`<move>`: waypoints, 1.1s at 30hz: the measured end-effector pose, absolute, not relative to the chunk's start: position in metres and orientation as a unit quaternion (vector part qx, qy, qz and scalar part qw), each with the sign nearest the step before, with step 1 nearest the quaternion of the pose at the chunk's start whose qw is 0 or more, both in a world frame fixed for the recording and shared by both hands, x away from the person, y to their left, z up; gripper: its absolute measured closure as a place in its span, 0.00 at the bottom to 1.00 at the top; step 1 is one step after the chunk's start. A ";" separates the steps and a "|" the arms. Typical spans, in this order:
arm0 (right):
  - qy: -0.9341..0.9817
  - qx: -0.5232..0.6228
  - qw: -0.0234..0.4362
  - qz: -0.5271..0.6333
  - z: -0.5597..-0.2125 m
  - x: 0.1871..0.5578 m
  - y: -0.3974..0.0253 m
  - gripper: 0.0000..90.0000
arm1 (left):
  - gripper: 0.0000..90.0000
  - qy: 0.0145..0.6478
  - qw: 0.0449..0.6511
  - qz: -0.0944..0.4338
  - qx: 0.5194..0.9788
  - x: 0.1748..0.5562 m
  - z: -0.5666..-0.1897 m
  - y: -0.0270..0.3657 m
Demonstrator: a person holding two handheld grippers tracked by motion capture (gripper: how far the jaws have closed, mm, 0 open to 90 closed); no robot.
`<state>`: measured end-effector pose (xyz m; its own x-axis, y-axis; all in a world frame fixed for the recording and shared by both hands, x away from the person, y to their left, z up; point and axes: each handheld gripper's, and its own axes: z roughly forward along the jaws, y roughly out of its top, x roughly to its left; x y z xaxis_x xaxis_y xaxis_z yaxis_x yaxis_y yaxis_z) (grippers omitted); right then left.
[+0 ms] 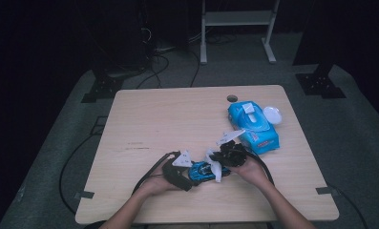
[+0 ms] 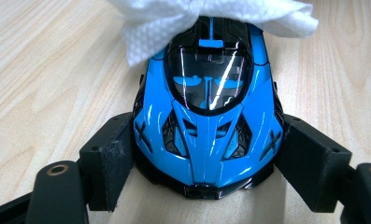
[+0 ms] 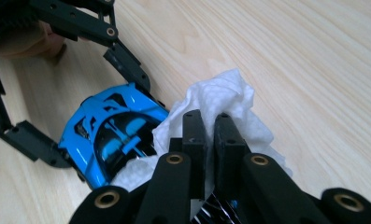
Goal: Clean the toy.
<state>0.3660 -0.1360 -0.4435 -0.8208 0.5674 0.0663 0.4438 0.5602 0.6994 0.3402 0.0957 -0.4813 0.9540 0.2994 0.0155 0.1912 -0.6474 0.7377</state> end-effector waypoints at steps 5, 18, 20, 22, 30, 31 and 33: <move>0.878 0.306 0.083 0.360 -0.443 0.367 -0.158 0.94 | 0.26 0.135 0.398 0.069 0.905 0.341 -0.481 0.095; 0.884 0.292 0.097 0.352 -0.442 0.364 -0.152 0.94 | 0.26 0.135 0.398 0.069 0.905 0.341 -0.482 0.095; 0.877 0.305 0.087 0.361 -0.444 0.364 -0.167 0.94 | 0.26 0.138 0.401 0.071 0.903 0.341 -0.482 0.095; 0.865 0.322 0.077 0.376 -0.442 0.365 -0.176 0.94 | 0.26 0.138 0.397 0.071 0.905 0.341 -0.482 0.093; 0.856 0.321 0.099 0.392 -0.430 0.353 -0.187 0.94 | 0.26 0.138 0.396 0.071 0.905 0.341 -0.481 0.094; 0.855 0.322 0.097 0.395 -0.428 0.348 -0.191 0.94 | 0.26 0.139 0.399 0.070 0.904 0.341 -0.482 0.094; 0.856 0.321 0.101 0.393 -0.425 0.340 -0.199 0.94 | 0.26 0.140 0.399 0.070 0.903 0.341 -0.482 0.094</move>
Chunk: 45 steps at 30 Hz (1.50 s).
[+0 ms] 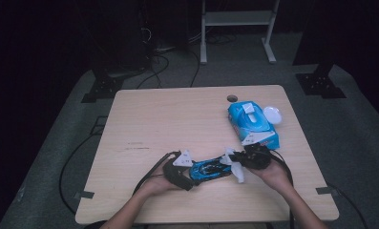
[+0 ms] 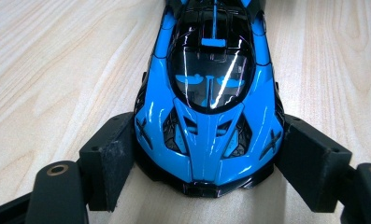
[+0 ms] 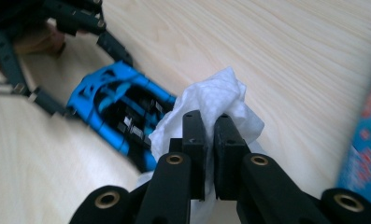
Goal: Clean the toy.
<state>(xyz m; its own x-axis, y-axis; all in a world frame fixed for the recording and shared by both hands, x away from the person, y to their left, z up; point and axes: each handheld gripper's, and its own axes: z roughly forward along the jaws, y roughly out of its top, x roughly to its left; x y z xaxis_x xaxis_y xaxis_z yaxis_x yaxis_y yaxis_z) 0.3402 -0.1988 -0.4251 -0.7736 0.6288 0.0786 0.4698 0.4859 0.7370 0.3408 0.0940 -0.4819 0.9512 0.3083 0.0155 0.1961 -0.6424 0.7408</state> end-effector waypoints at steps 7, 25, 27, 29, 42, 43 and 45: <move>0.873 0.316 0.099 0.359 -0.437 0.324 -0.203 0.94 | 0.26 0.139 0.395 0.070 0.906 0.341 -0.481 0.093; 0.870 0.325 0.096 0.359 -0.437 0.342 -0.191 0.94 | 0.26 0.137 0.398 0.068 0.905 0.342 -0.482 0.093; 0.870 0.324 0.094 0.359 -0.437 0.339 -0.194 0.94 | 0.26 0.138 0.399 0.068 0.904 0.342 -0.482 0.093; 0.871 0.318 0.084 0.366 -0.438 0.333 -0.193 0.94 | 0.26 0.140 0.397 0.068 0.904 0.342 -0.481 0.092; 0.884 0.278 0.062 0.371 -0.443 0.335 -0.157 0.94 | 0.27 0.137 0.397 0.067 0.905 0.343 -0.481 0.093; 0.884 0.278 0.062 0.371 -0.443 0.335 -0.157 0.94 | 0.27 0.137 0.397 0.067 0.905 0.343 -0.481 0.093; 0.880 0.298 0.076 0.362 -0.443 0.342 -0.171 0.94 | 0.27 0.138 0.398 0.067 0.904 0.343 -0.481 0.092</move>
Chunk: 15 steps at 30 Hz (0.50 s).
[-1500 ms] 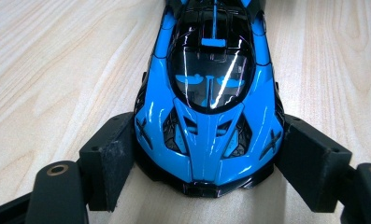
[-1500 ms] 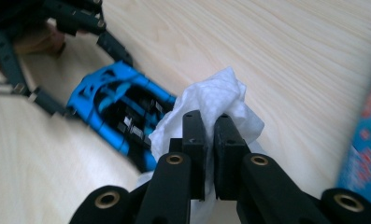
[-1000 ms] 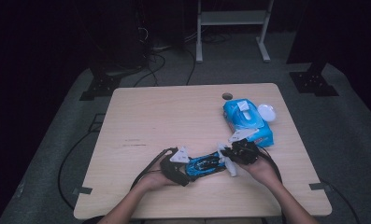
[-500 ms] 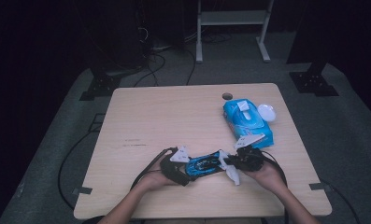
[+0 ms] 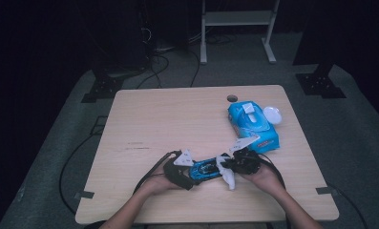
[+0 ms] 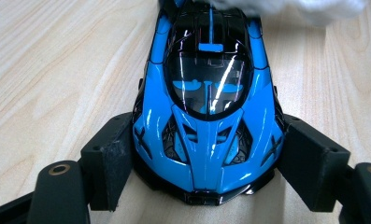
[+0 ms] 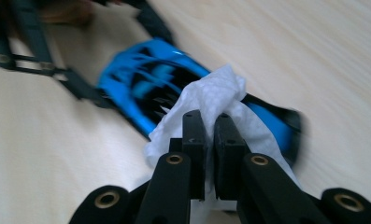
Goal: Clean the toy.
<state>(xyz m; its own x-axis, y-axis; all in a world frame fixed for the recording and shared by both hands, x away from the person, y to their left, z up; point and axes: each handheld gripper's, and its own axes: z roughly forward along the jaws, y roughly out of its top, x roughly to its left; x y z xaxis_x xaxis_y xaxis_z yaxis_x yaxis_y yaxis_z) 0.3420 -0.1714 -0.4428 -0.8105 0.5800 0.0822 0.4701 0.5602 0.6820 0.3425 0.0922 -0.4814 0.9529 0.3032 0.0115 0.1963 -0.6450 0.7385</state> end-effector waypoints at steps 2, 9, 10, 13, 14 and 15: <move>0.879 0.305 0.080 0.359 -0.442 0.345 -0.174 0.94 | 0.27 0.138 0.397 0.068 0.905 0.343 -0.481 0.092; 0.874 0.296 0.079 0.377 -0.439 0.359 -0.145 0.94 | 0.27 0.136 0.394 0.068 0.907 0.343 -0.481 0.092; 0.874 0.296 0.079 0.377 -0.439 0.359 -0.145 0.94 | 0.27 0.136 0.394 0.068 0.907 0.343 -0.481 0.092; 0.869 0.317 0.098 0.366 -0.445 0.367 -0.158 0.94 | 0.27 0.133 0.394 0.067 0.907 0.344 -0.481 0.094; 0.869 0.317 0.098 0.366 -0.445 0.367 -0.158 0.94 | 0.27 0.133 0.394 0.067 0.907 0.344 -0.481 0.094; 0.855 0.342 0.084 0.382 -0.443 0.370 -0.174 0.94 | 0.27 0.132 0.394 0.067 0.907 0.344 -0.481 0.093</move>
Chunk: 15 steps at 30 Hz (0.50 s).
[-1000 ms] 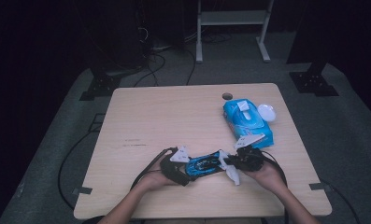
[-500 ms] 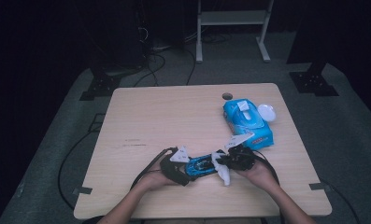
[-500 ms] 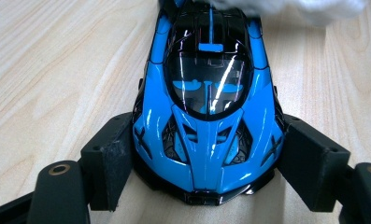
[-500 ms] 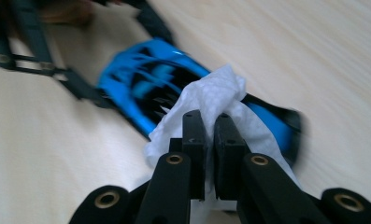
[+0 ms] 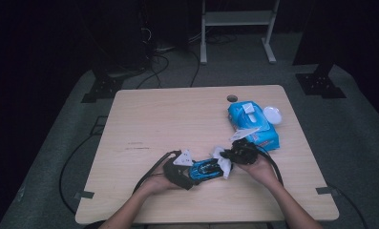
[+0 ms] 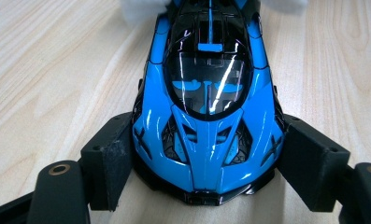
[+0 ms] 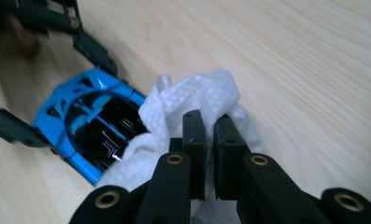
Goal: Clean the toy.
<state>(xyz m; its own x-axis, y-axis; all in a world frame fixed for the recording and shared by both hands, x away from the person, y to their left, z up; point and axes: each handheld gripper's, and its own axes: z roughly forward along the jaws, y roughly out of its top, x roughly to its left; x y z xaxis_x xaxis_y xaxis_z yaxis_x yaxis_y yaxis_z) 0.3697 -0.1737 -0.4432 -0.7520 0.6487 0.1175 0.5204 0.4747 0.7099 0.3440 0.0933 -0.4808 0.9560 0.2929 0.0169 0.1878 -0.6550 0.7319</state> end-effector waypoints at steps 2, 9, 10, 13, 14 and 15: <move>0.850 0.346 0.091 0.387 -0.437 0.365 -0.182 0.94 | 0.27 0.133 0.394 0.067 0.907 0.344 -0.481 0.093; 0.870 0.311 0.057 0.378 -0.434 0.344 -0.183 0.94 | 0.27 0.136 0.393 0.065 0.907 0.344 -0.480 0.092; 0.871 0.312 0.054 0.376 -0.436 0.343 -0.183 0.94 | 0.27 0.143 0.390 0.056 0.908 0.345 -0.479 0.092; 0.871 0.313 0.048 0.375 -0.442 0.343 -0.184 0.94 | 0.21 0.162 0.408 0.026 0.898 0.349 -0.476 0.097; 0.869 0.312 0.043 0.382 -0.446 0.344 -0.186 0.94 | 0.21 0.166 0.417 0.016 0.894 0.350 -0.474 0.101; 0.869 0.310 0.043 0.383 -0.446 0.344 -0.187 0.94 | 0.21 0.170 0.424 0.014 0.889 0.351 -0.472 0.104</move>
